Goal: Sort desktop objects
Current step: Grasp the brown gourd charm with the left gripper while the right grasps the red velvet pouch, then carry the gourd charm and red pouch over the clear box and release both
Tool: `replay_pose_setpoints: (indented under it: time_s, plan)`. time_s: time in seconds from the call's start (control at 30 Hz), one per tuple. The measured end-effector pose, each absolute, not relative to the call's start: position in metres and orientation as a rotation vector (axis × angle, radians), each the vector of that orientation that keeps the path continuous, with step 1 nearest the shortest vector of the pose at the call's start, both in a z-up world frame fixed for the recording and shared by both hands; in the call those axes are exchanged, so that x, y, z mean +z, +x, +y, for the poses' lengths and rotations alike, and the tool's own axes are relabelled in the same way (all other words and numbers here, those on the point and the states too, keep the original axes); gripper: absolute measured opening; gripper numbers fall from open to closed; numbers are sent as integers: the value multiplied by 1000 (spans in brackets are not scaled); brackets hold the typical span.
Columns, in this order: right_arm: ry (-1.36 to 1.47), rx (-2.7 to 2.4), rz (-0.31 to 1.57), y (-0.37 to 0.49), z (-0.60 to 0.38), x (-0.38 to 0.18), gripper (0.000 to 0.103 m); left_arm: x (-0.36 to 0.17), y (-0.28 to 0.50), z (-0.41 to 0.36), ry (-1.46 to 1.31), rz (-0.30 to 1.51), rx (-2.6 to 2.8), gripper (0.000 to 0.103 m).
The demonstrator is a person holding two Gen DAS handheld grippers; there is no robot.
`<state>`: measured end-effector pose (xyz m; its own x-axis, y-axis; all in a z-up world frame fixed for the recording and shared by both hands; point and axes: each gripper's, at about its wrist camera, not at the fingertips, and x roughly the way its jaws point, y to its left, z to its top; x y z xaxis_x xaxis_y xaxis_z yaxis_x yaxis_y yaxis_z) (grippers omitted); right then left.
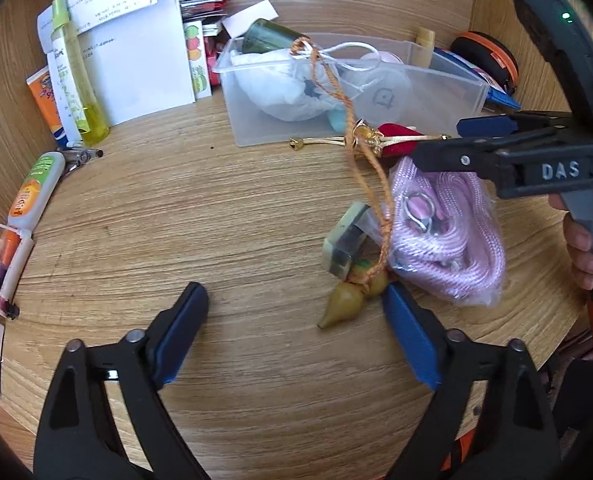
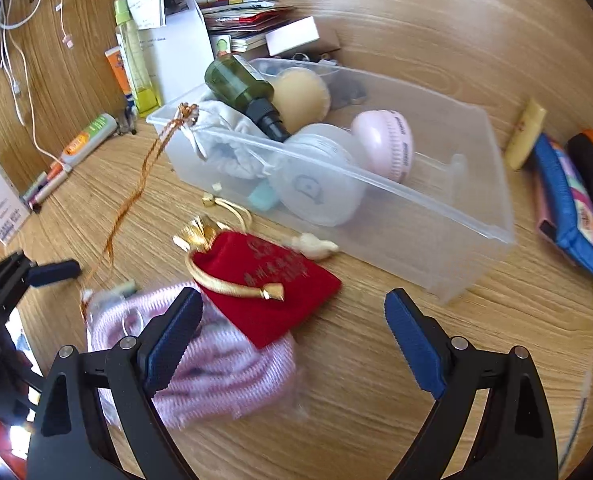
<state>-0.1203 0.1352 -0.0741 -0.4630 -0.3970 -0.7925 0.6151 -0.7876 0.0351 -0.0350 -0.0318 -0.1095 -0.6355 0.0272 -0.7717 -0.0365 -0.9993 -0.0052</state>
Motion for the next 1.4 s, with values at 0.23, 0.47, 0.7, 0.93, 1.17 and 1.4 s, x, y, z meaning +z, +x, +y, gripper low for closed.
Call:
replay_pose_setpoints:
  time_s: [0.23, 0.47, 0.7, 0.93, 1.17, 1.4]
  plan:
    - [1147, -2191, 251, -135, 128, -79, 88, -108, -35, -44, -1311, 1, 2840, 69]
    - [1161, -2133, 229, -137, 121, -82, 68, -106, -35, -51, -1296, -8, 2865, 52]
    - [1150, -2101, 237, -137, 116, -81, 53, -103, -31, -61, -1290, -17, 2893, 28]
    - [1143, -2102, 225, -135, 117, -79, 28, -101, -31, -68, -1298, -40, 2908, 16]
    - [1108, -2129, 201, -131, 126, -70, 23, -98, -38, -77, -1306, -109, 2933, 16]
    - [1056, -2152, 160, -124, 142, -50, 23, -86, -42, -81, -1263, -174, 2943, 16]
